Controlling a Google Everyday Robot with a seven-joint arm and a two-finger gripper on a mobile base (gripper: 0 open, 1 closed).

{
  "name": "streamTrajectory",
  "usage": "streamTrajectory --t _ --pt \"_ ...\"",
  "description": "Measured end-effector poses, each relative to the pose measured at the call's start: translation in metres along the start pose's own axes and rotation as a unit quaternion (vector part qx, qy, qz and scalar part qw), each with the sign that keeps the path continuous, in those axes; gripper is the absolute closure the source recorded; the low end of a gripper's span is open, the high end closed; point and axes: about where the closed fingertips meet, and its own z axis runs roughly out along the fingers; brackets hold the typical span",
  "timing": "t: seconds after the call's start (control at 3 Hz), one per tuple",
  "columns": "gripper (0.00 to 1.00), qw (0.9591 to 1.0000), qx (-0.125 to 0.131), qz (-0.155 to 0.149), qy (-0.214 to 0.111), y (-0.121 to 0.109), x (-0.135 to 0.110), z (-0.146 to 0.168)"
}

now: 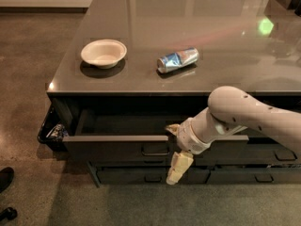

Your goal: Open top drawer

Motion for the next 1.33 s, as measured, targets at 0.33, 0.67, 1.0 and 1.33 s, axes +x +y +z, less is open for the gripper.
streamTrajectory --t 0.33,0.67,1.0,1.33 --pt "0.00 1.0000 0.000 0.000 0.000 0.000 0.000 0.000" --pt "0.00 0.9997 -0.022 -0.009 -0.003 0.022 -0.002 0.003" --pt "0.00 0.9995 -0.029 0.004 -0.013 0.095 -0.008 -0.016" --pt "0.00 0.9995 -0.029 0.003 -0.013 0.095 -0.008 -0.016"
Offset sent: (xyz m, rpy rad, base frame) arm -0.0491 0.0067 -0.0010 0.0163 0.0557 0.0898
